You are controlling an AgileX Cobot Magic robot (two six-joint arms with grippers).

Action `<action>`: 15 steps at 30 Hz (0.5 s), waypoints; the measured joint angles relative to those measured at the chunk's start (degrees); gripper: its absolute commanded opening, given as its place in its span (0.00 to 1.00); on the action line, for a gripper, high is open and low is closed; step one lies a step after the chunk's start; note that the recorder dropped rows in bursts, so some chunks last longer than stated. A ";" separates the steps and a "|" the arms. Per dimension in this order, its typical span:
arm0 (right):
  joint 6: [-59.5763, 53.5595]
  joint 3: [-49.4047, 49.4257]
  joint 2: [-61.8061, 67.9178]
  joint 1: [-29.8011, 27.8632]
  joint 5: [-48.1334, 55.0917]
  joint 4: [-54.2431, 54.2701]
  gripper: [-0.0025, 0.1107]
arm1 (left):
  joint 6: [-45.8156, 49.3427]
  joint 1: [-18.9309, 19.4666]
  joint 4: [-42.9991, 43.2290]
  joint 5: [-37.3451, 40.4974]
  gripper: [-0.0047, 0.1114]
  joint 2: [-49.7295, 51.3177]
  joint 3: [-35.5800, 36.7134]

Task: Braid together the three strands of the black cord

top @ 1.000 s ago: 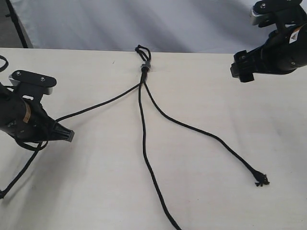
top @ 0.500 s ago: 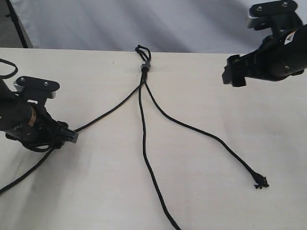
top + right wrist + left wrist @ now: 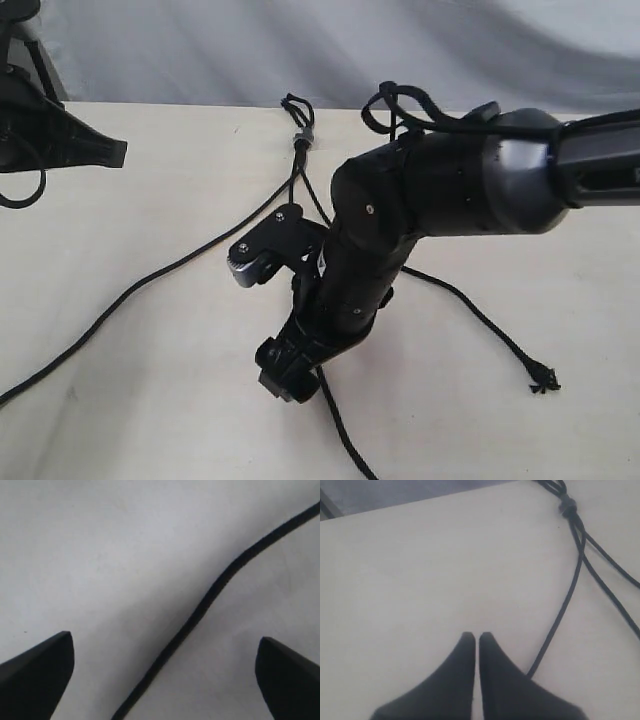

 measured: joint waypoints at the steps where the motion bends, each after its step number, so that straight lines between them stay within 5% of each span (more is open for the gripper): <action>1: 1.44 0.00 0.72 0.00 0.00 -0.94 0.81 | 0.14 0.00 0.00 0.00 0.04 0.00 0.00; 7: 4.82 0.00 4.79 0.00 0.12 -2.76 0.60 | 0.87 0.00 0.00 0.00 0.04 0.00 0.00; 15: 7.14 -0.90 6.76 0.03 -0.10 -4.50 0.11 | 1.24 0.00 0.00 0.00 0.04 0.00 0.00</action>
